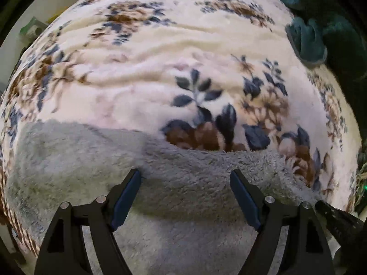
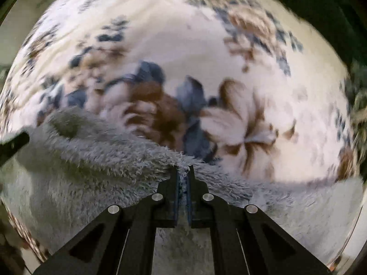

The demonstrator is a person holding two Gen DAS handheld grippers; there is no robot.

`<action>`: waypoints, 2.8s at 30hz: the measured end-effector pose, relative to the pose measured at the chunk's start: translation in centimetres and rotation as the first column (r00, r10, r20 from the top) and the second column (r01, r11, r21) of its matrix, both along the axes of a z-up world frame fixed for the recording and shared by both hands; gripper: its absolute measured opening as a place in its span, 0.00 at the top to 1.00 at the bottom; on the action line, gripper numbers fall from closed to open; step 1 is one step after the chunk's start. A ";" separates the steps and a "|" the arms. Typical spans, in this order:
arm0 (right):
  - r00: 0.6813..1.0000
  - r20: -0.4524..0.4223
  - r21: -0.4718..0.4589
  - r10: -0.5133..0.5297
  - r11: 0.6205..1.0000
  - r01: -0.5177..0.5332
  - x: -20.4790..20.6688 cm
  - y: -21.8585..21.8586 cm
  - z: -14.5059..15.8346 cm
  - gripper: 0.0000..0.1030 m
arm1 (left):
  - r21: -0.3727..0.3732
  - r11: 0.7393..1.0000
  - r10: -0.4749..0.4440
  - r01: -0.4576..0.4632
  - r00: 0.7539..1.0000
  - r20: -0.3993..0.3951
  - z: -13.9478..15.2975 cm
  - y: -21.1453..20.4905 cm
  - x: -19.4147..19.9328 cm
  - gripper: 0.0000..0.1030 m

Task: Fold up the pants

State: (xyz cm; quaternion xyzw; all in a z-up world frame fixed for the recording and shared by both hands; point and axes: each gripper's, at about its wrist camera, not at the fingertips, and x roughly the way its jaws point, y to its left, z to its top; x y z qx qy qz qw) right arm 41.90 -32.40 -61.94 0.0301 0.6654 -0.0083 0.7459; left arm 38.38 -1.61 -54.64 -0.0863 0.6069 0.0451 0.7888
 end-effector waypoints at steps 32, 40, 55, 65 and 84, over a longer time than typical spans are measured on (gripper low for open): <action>0.990 -0.139 0.245 0.015 0.969 0.020 -4.6 17.0 -1.2 0.44 | -0.295 0.826 0.528 -0.480 0.843 0.107 2.4 27.6 -13.2 1.00; 0.987 -0.157 0.233 0.022 0.972 0.015 -5.4 17.4 -1.0 0.44 | -0.424 0.763 0.565 -0.487 0.822 0.072 4.3 30.4 -16.3 0.94; 0.984 -0.175 0.200 0.029 0.980 0.007 -5.5 18.1 -1.6 0.44 | -0.273 0.886 0.428 -0.375 0.888 0.170 2.7 25.5 -14.1 0.87; 0.980 -0.183 0.224 0.078 0.974 -0.036 -5.9 18.7 -0.5 0.44 | -0.323 0.803 0.519 -0.501 0.854 -0.031 -1.3 29.3 -15.5 0.75; 0.878 -0.210 0.303 -0.429 0.826 0.476 -20.3 -6.4 2.1 0.43 | -0.179 0.984 -0.016 -0.009 0.990 -0.142 3.3 1.4 -15.1 0.26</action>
